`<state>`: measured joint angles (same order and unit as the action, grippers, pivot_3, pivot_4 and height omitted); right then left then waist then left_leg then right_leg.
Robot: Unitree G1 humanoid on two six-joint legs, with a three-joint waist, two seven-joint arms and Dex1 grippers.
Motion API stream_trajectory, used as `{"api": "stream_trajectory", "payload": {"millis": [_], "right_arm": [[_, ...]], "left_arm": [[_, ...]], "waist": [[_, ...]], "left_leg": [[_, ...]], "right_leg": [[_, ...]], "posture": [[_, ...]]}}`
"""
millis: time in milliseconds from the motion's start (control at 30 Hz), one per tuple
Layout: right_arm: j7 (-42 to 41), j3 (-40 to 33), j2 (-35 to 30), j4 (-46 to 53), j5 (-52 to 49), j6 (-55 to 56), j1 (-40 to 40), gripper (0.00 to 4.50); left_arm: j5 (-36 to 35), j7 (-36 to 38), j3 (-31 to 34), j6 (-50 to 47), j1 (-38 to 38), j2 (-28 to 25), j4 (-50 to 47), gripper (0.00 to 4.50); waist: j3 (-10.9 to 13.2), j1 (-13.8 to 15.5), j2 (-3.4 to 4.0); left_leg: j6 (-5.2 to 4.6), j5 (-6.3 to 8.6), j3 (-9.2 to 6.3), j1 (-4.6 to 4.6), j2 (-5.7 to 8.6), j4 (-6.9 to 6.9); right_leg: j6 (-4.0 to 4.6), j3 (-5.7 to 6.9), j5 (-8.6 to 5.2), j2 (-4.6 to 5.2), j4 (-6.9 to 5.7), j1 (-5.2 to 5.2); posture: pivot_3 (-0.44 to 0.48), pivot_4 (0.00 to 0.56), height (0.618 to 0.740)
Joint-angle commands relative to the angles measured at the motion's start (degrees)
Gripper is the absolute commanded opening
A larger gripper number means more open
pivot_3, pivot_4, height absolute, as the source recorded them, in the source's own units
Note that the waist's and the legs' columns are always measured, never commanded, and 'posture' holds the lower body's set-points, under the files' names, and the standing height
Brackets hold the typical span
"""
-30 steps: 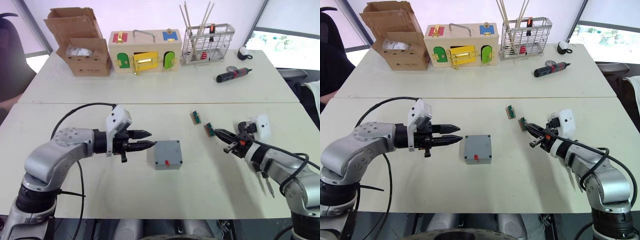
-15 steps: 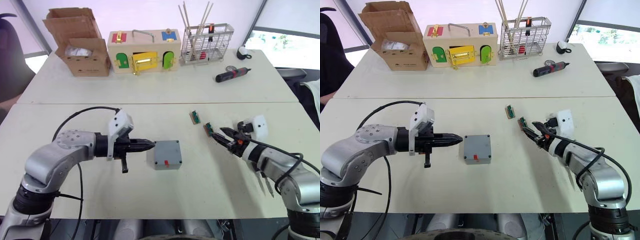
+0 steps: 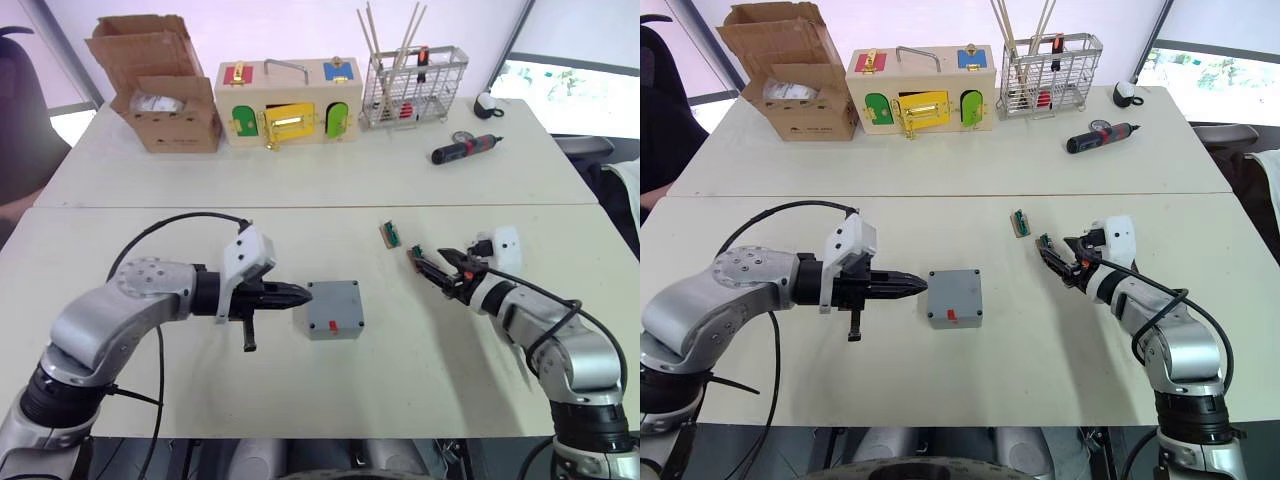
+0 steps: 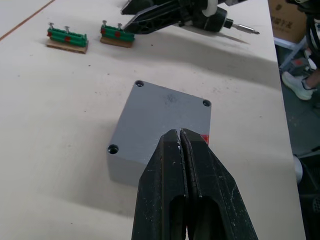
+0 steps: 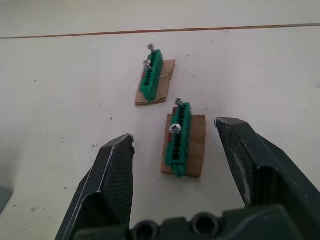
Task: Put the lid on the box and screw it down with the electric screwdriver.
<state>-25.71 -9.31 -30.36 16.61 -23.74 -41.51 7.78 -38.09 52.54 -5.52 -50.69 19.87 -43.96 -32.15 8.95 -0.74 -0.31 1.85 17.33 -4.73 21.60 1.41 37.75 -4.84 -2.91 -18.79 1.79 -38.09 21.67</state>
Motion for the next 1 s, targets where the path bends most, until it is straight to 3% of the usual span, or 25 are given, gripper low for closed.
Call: {"api": "stream_trajectory", "payload": {"millis": [33, 567, 667, 733, 833, 1000], "right_arm": [[-0.16, -0.24, 0.31, -0.32, 0.48, 1.98, 1.64, 2.81], [-0.69, 1.56, 0.68, -4.57, 2.78, 5.40, 3.50, 2.81], [-0.57, 1.63, 0.88, -4.90, 3.01, 5.80, 3.57, 2.27], [-0.41, 1.73, 1.11, -5.23, 3.13, 5.93, 3.90, 1.68], [-0.23, 1.87, 1.57, -5.10, 3.31, 5.96, 3.90, 0.21], [-0.55, 1.97, 1.79, -4.99, 3.95, 6.12, 3.12, 0.09]], "left_arm": [[-0.06, 0.21, 0.45, 1.17, -0.09, -0.73, -1.50, 0.00], [0.44, 0.25, -0.27, 1.87, -0.03, -1.15, -0.79, 0.00], [0.46, 0.21, -0.45, 1.93, 0.00, -1.03, -0.74, 0.00], [0.59, 0.34, -0.58, 2.02, 0.24, -0.98, -0.32, 0.00], [0.99, 0.38, -1.10, 2.23, 0.43, -0.73, 0.10, 0.00], [1.41, 0.41, -1.66, 2.42, 0.56, -0.45, 0.26, 0.00]], "waist": [[0.00, -0.01, 0.00], [0.02, -0.02, 0.03], [0.02, -0.02, 0.03], [0.02, -0.03, 0.03], [0.02, -0.04, 0.04], [0.03, 0.01, 0.04]], "left_leg": [[0.00, 0.00, 0.00, 0.00, 0.00, 0.00], [0.00, 0.00, 0.01, 0.00, 0.00, 0.00], [0.00, 0.00, 0.00, 0.00, 0.00, 0.00], [0.00, 0.00, 0.01, 0.00, 0.00, 0.00], [0.00, 0.00, 0.01, 0.00, 0.00, 0.00], [0.00, 0.00, 0.02, 0.01, 0.00, 0.00]], "right_leg": [[0.00, 0.00, 0.00, 0.00, 0.00, 0.00], [0.00, 0.00, 0.00, 0.00, 0.00, 0.00], [0.00, 0.00, 0.00, 0.00, 0.00, 0.00], [0.00, 0.00, 0.00, 0.00, 0.00, 0.00], [0.00, -0.01, 0.00, 0.00, 0.00, 0.00], [0.00, -0.01, 0.00, 0.01, 0.00, 0.01]], "posture": [[0.000, 0.150, 0.740], [0.000, 0.150, 0.740], [0.000, 0.150, 0.740], [0.000, 0.150, 0.740], [0.000, 0.150, 0.740], [0.000, 0.150, 0.740]]}}
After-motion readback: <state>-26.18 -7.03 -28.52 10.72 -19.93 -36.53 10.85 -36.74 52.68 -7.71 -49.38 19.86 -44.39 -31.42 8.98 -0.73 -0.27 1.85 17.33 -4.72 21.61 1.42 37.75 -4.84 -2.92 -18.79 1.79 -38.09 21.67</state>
